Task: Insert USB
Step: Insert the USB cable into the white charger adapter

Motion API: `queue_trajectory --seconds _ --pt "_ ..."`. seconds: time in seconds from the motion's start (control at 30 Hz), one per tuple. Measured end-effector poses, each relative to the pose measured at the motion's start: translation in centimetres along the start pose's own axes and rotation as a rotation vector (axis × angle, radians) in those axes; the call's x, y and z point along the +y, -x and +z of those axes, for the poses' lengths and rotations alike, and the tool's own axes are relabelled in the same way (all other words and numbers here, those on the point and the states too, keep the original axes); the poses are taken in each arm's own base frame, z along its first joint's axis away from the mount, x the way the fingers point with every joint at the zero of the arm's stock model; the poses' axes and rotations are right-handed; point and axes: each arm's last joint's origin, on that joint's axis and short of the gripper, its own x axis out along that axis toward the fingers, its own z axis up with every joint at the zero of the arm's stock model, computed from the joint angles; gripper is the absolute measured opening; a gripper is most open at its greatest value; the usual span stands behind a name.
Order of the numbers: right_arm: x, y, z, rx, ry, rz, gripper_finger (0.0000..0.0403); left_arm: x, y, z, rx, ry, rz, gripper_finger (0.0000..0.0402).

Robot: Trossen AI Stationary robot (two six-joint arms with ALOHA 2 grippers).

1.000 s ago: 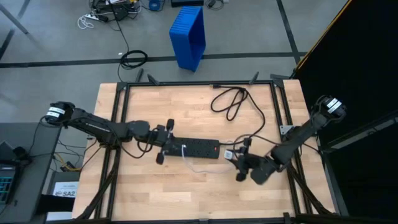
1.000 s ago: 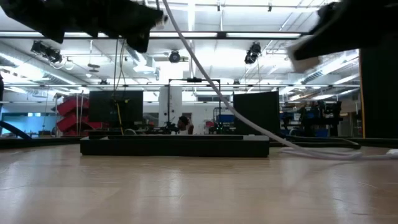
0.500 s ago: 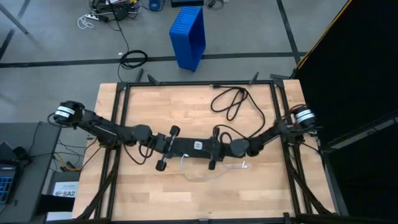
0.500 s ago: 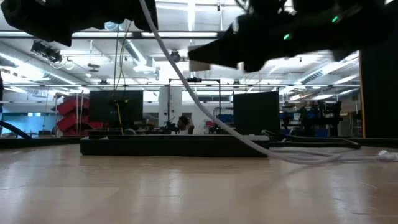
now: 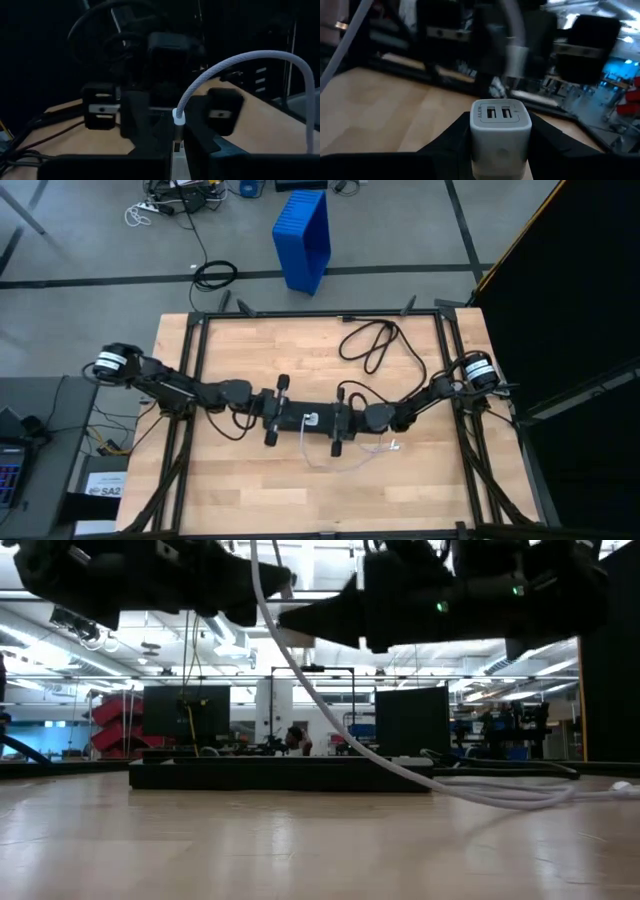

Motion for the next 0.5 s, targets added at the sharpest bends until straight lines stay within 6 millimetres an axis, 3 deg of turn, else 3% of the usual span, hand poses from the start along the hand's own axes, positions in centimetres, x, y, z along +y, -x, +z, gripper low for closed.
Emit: queue_trajectory --seconds 0.17,0.5 --pt "0.39 -1.03 0.73 0.050 0.026 0.021 0.0114 0.27 -0.24 -0.37 0.004 0.006 0.000 0.0010" --pt "0.24 -1.04 0.46 0.095 0.024 -0.045 0.0114 0.20 -0.23 -0.23 -0.013 0.007 -0.035 0.0010"
